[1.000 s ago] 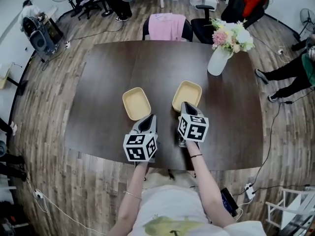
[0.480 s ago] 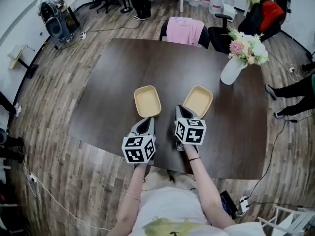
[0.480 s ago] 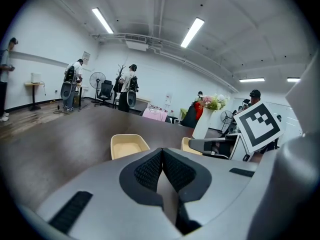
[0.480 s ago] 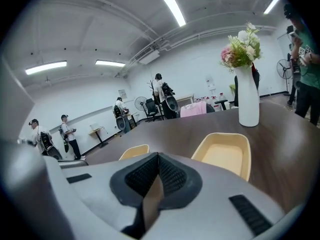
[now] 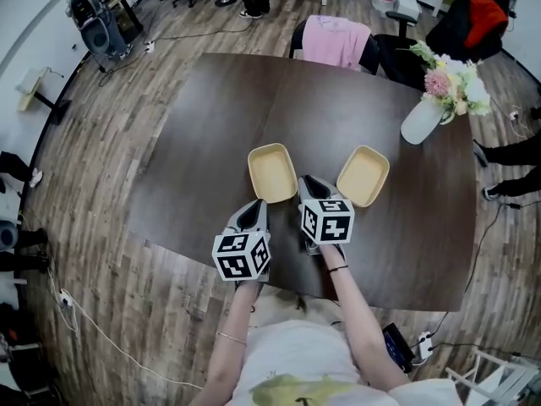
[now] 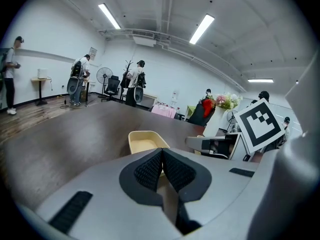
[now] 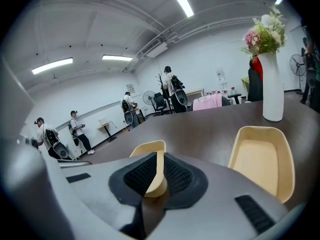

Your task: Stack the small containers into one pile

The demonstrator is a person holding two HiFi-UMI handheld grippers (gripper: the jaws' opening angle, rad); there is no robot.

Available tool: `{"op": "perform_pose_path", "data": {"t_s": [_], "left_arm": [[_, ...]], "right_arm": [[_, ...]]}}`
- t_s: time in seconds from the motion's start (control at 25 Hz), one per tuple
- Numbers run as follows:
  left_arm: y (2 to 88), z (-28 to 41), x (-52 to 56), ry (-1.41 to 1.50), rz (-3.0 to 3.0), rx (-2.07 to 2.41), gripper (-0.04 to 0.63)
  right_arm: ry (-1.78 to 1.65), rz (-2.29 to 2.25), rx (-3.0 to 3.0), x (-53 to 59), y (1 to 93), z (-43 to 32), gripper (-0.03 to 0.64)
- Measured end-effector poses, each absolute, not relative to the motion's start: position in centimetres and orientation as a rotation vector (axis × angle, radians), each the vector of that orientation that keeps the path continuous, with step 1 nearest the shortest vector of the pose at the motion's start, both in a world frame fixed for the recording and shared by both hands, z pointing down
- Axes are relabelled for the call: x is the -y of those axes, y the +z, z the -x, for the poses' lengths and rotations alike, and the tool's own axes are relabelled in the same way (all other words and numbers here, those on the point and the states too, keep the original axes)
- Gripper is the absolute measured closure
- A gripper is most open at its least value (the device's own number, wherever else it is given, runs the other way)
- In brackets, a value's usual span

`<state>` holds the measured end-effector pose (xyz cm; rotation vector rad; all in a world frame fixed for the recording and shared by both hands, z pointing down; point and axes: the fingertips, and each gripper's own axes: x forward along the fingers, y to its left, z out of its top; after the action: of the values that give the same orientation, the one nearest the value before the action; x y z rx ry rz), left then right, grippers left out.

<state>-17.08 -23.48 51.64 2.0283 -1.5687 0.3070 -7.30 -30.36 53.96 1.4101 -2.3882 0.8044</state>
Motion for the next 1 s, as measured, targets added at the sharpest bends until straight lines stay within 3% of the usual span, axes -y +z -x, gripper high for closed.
{"op": "perform_pose_path", "data": {"t_s": [0.2, 0.32, 0.48, 1.0], "left_arm": [[52.4, 18.1, 24.1, 0.322, -2.007, 1.546, 0.571], [52.9, 18.7, 24.3, 0.327, -1.994, 1.537, 0.571], [53.4, 19.7, 25.1, 0.335, -1.984, 1.526, 0.571], [54.8, 21.0, 26.9, 0.356, -1.965, 1.495, 0.571]], "right_arm": [[0.810, -1.400, 2.341, 31.3, 55.2, 8.3, 0.589], [0.846, -1.391, 2.318, 31.7, 56.2, 8.9, 0.514], [0.899, -1.378, 2.292, 32.3, 57.5, 9.8, 0.485], [0.941, -1.354, 2.140, 33.4, 61.1, 10.6, 0.477]]}}
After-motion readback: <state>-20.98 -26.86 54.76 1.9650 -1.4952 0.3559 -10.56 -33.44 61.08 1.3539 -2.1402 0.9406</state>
